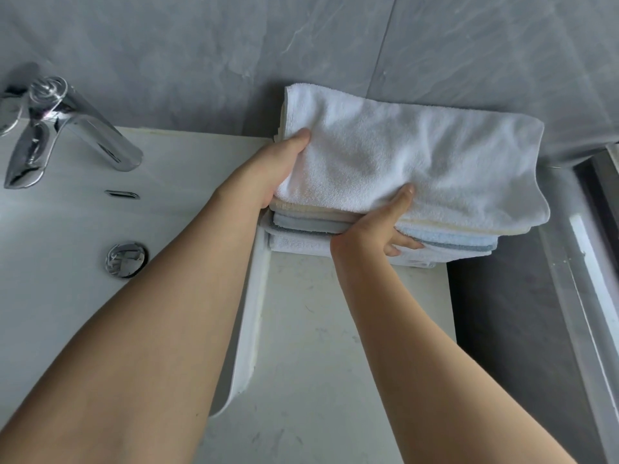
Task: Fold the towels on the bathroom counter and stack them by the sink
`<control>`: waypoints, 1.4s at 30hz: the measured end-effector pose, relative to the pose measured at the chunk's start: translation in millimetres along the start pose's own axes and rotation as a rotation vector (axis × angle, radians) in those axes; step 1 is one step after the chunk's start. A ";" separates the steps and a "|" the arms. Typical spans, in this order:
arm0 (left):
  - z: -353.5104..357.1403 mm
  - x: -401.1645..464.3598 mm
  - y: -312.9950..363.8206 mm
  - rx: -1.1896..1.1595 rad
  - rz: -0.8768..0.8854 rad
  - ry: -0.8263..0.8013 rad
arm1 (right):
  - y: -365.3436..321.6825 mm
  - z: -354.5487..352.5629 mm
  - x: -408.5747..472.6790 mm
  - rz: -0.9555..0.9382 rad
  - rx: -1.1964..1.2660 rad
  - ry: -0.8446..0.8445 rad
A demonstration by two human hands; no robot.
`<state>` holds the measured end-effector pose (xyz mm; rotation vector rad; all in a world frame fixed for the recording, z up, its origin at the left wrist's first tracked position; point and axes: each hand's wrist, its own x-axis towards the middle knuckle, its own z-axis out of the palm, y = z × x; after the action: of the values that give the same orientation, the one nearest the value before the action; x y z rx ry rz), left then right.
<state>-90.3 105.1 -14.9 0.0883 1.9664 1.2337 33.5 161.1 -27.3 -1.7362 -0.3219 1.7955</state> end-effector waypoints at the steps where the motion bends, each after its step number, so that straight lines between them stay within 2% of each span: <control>1: 0.0 -1.1 -0.3 0.002 -0.001 -0.004 | -0.8 -1.9 -1.0 0.013 0.001 -0.017; 6: -0.2 -12.6 -3.3 0.038 0.079 0.052 | -9.3 -23.0 -2.8 0.074 -0.031 -0.112; 11: 2.1 -35.4 -13.8 0.218 0.185 0.299 | -18.4 -51.8 -9.3 0.077 -0.076 -0.198; 16: 7.2 -56.0 -19.8 0.451 0.351 0.411 | -20.7 -74.6 -11.8 0.045 -0.127 -0.260; 18: 9.7 -64.5 -21.6 0.593 0.483 0.445 | -26.7 -78.8 -12.9 0.036 -0.142 -0.259; 20: 15.5 -67.6 -19.1 0.836 0.615 0.451 | -39.2 -80.0 -12.1 0.020 -0.151 -0.232; 22: 24.6 -65.0 -10.4 1.038 0.675 0.415 | -58.1 -79.8 -6.7 -0.012 -0.172 -0.135; 24: 38.0 -59.9 1.4 1.119 0.705 0.371 | -78.4 -76.3 3.0 -0.056 -0.168 -0.073; 27: 60.5 -48.9 11.7 1.159 0.706 0.257 | -99.8 -68.8 23.2 -0.049 -0.118 -0.006; 30: 69.3 -35.4 7.7 1.245 0.627 0.203 | -111.3 -66.2 47.0 -0.023 -0.141 0.013; 34: 51.4 -23.8 -5.0 1.203 0.505 0.310 | -125.9 -68.3 65.9 0.010 -0.175 -0.024; 36: 44.8 -23.0 -7.2 1.158 0.465 0.314 | -130.5 -65.9 67.2 0.023 -0.157 -0.048; 42: 45.9 -28.5 -6.3 1.165 0.486 0.331 | -125.3 -73.0 65.0 0.025 -0.123 -0.044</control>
<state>-38.9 122.6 -12.7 1.0356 2.8164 0.1858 139.3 279.2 -17.2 -1.7929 -0.4391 1.8686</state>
